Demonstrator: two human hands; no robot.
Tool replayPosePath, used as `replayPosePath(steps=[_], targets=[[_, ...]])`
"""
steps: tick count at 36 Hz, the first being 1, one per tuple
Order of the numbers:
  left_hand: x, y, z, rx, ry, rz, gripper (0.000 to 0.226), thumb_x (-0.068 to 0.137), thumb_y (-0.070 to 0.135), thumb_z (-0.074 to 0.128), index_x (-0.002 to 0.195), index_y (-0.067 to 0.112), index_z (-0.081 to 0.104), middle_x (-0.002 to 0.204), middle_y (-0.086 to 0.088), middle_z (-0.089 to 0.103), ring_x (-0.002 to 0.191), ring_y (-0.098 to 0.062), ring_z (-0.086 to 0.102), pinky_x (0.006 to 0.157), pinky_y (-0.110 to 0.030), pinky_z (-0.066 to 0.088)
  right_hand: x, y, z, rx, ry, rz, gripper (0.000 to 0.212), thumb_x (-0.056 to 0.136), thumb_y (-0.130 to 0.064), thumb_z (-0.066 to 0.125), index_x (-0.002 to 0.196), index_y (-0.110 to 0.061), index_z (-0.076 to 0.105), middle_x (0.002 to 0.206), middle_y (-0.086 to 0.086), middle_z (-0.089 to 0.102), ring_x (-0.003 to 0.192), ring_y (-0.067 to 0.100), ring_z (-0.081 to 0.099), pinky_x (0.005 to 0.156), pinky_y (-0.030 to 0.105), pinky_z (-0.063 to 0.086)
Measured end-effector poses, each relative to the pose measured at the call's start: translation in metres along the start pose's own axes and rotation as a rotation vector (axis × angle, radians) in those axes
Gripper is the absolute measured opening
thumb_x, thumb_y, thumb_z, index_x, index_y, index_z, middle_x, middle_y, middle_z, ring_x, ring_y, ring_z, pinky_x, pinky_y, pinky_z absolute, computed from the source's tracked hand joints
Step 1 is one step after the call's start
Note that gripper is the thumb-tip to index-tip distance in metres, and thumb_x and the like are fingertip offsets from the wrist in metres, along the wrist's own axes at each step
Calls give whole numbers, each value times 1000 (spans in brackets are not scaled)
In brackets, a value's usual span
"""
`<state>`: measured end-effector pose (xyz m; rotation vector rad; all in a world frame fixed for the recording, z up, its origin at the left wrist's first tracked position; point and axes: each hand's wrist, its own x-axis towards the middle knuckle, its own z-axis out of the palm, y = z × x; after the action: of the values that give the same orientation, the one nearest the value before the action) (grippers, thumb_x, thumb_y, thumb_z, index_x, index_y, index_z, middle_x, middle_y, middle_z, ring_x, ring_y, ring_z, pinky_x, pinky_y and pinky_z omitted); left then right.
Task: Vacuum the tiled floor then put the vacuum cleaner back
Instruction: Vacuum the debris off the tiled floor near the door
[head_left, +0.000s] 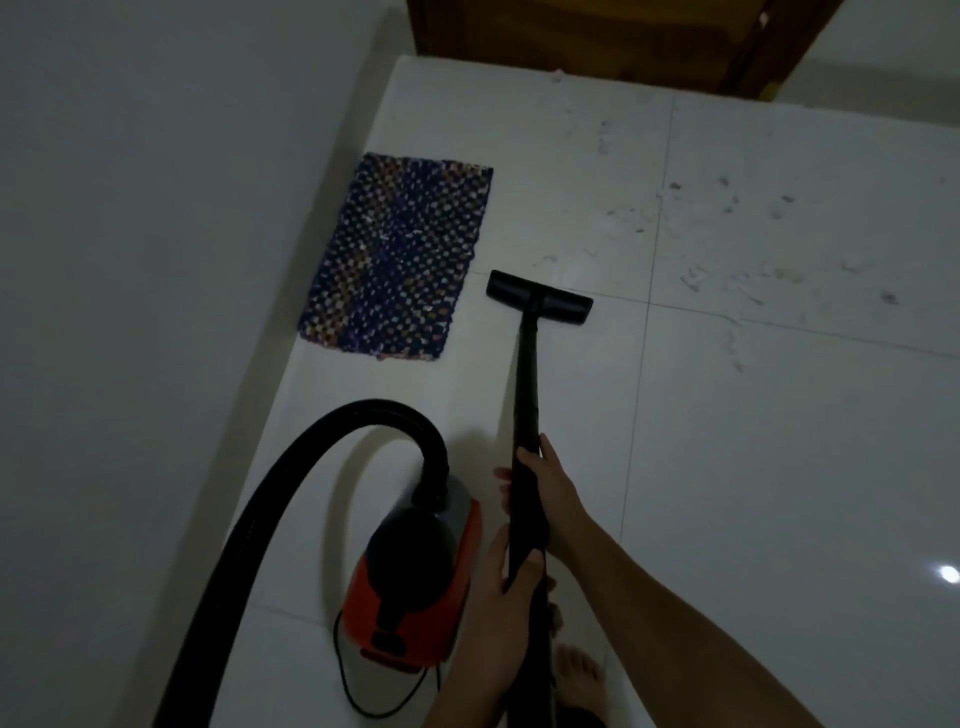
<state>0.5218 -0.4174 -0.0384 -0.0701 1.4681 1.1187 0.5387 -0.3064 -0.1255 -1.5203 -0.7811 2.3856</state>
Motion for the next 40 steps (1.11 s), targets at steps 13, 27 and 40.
replayPosePath(steps=[13, 27, 40], targets=[[67, 86, -17, 122, -65, -84, 38, 99, 21, 43, 137, 22, 39, 78, -12, 54, 46, -17, 54, 43, -22, 47, 78, -68, 43, -76, 113, 38, 15, 99, -9, 37, 103, -22, 41, 62, 9, 38, 40, 17, 39, 39, 24, 39], [148, 172, 27, 305, -17, -34, 22, 100, 31, 34, 92, 50, 43, 81, -8, 56, 64, -22, 53, 67, -41, 43, 167, -163, 52, -245, 150, 83, 55, 98, -11, 38, 144, -37, 24, 64, 9, 41, 48, 20, 42, 42, 28, 41], [250, 277, 73, 215, 60, -66, 34, 100, 30, 37, 134, 28, 39, 78, -7, 56, 48, -11, 54, 36, -18, 44, 263, -289, 64, -336, 114, 95, 65, 99, -13, 38, 151, -40, 8, 63, 8, 47, 47, 20, 45, 40, 24, 44]])
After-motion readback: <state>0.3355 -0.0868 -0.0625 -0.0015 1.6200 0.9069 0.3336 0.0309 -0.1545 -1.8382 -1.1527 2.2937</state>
